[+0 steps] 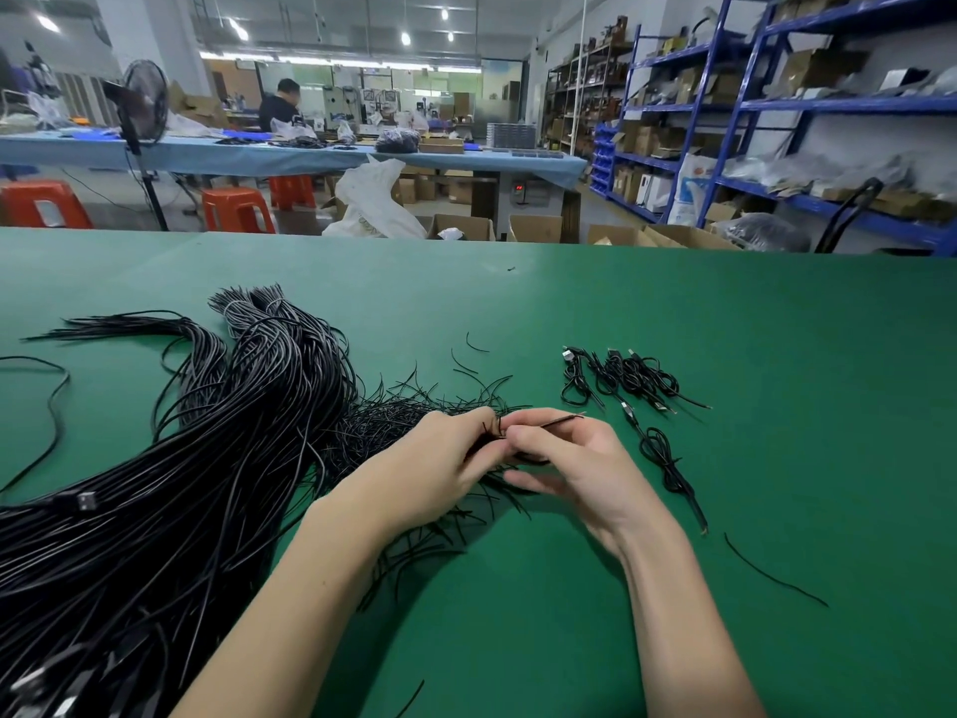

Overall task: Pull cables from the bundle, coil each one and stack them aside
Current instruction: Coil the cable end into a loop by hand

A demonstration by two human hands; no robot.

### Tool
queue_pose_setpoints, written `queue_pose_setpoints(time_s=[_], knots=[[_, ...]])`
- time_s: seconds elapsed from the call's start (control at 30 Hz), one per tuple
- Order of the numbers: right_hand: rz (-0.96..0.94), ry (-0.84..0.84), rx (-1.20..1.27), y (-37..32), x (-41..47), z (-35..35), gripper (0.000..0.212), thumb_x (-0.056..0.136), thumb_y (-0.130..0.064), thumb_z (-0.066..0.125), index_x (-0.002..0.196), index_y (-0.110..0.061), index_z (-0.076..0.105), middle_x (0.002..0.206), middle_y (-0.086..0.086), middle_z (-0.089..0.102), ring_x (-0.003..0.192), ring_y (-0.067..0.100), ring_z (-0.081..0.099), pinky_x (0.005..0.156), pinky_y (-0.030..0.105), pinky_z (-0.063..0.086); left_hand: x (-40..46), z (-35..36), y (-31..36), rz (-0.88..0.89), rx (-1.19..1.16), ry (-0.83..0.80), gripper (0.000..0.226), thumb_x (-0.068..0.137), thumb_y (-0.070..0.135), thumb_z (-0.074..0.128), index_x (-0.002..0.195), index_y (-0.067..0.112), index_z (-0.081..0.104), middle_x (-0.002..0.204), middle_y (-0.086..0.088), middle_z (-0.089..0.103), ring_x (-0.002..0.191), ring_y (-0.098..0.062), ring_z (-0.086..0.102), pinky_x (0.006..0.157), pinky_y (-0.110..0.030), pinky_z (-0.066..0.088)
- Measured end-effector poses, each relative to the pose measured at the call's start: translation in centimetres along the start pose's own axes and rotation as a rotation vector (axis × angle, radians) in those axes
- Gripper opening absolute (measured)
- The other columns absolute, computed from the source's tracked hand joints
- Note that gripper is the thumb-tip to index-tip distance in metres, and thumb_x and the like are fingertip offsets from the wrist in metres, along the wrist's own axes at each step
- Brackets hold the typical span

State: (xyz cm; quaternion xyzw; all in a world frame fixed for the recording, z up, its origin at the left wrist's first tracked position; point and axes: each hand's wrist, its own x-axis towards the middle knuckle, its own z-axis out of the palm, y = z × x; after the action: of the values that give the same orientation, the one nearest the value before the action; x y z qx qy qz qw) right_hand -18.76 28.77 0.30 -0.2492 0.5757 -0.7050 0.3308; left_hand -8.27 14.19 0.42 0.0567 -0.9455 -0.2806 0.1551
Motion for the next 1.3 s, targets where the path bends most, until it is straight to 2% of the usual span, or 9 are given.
queue_pose_setpoints(time_s=[0.13,0.23,0.37,0.53,0.7,0.87,1.0,1.17,1.3], knots=[[-0.022,0.054,-0.078,0.1,0.1,0.9,0.014,0.076,-0.006,0.085,0.086,-0.007,0.076,0.082,0.005,0.075,0.075,0.013,0.071,0.067,0.026,0.059,0.0,0.1,0.0,-0.038,0.115,-0.021,0.032,0.104,0.034,0.046,0.075,0.030,0.032,0.063,0.004,0.046,0.057,-0.010,0.041,0.056,-0.031,0.030],[-0.063,0.111,-0.139,0.1,0.2,1.5,0.012,0.075,-0.005,0.086,0.080,-0.010,0.077,0.075,0.004,0.074,0.071,0.016,0.069,0.071,0.034,0.064,0.1,0.3,0.0,-0.055,0.129,-0.019,0.032,0.104,0.034,0.045,0.076,0.030,0.030,0.066,0.003,0.048,0.060,-0.012,0.044,0.057,-0.033,0.032],[-0.127,0.240,-0.267,0.4,0.5,2.2,0.014,0.062,-0.026,0.078,0.074,-0.019,0.078,0.071,0.005,0.074,0.069,0.020,0.069,0.080,0.046,0.063,0.2,0.6,0.0,-0.053,0.099,0.026,0.031,0.104,0.034,0.045,0.077,0.027,0.032,0.066,0.001,0.049,0.059,-0.015,0.043,0.057,-0.034,0.033],[-0.067,0.235,-0.054,0.4,0.7,2.0,0.009,0.079,-0.008,0.082,0.073,-0.013,0.077,0.077,0.007,0.076,0.071,0.016,0.071,0.066,0.027,0.060,0.1,0.5,0.2,-0.010,-0.006,0.056,0.023,0.105,0.032,0.046,0.083,0.024,0.042,0.070,0.004,0.063,0.055,-0.009,0.046,0.054,-0.023,0.032],[-0.061,0.182,0.038,-0.2,0.4,1.4,0.007,0.086,-0.002,0.076,0.083,-0.008,0.077,0.086,0.011,0.078,0.077,0.012,0.073,0.068,0.023,0.059,0.1,0.8,0.6,-0.063,-0.153,0.038,0.022,0.106,0.035,0.044,0.085,0.030,0.046,0.061,0.023,0.054,0.056,-0.003,0.044,0.055,-0.018,0.033],[-0.085,0.146,0.064,-0.3,0.2,1.1,0.011,0.088,0.001,0.073,0.084,-0.009,0.077,0.085,0.007,0.078,0.080,0.011,0.074,0.068,0.020,0.058,0.3,0.7,0.7,-0.170,-0.391,0.030,0.035,0.106,0.028,0.047,0.073,0.038,0.048,0.059,0.016,0.044,0.058,-0.010,0.037,0.057,-0.031,0.031],[-0.087,0.141,0.120,-0.2,0.4,1.0,0.012,0.090,0.002,0.070,0.088,-0.009,0.077,0.087,0.009,0.078,0.083,0.014,0.074,0.068,0.019,0.057,0.4,0.5,1.1,-0.236,-0.615,0.046,0.028,0.105,0.023,0.052,0.077,0.026,0.054,0.060,0.011,0.043,0.056,-0.011,0.036,0.051,-0.027,0.029],[-0.116,0.167,0.161,-0.1,0.8,1.0,0.016,0.089,0.005,0.069,0.086,-0.009,0.077,0.084,0.009,0.076,0.078,0.015,0.072,0.071,0.020,0.059,0.4,0.6,1.4,-0.256,-0.786,0.152,0.011,0.099,0.019,0.064,0.097,0.009,0.070,0.083,-0.009,0.072,0.068,-0.017,0.064,0.060,-0.025,0.052],[-0.118,0.205,0.214,0.2,1.0,1.5,0.015,0.090,0.006,0.068,0.088,-0.006,0.075,0.081,0.009,0.075,0.078,0.015,0.073,0.070,0.019,0.059,0.5,1.0,1.6,-0.276,-0.870,0.376,0.015,0.087,0.009,0.077,0.100,0.011,0.070,0.086,-0.011,0.076,0.066,-0.021,0.070,0.069,-0.028,0.060]])
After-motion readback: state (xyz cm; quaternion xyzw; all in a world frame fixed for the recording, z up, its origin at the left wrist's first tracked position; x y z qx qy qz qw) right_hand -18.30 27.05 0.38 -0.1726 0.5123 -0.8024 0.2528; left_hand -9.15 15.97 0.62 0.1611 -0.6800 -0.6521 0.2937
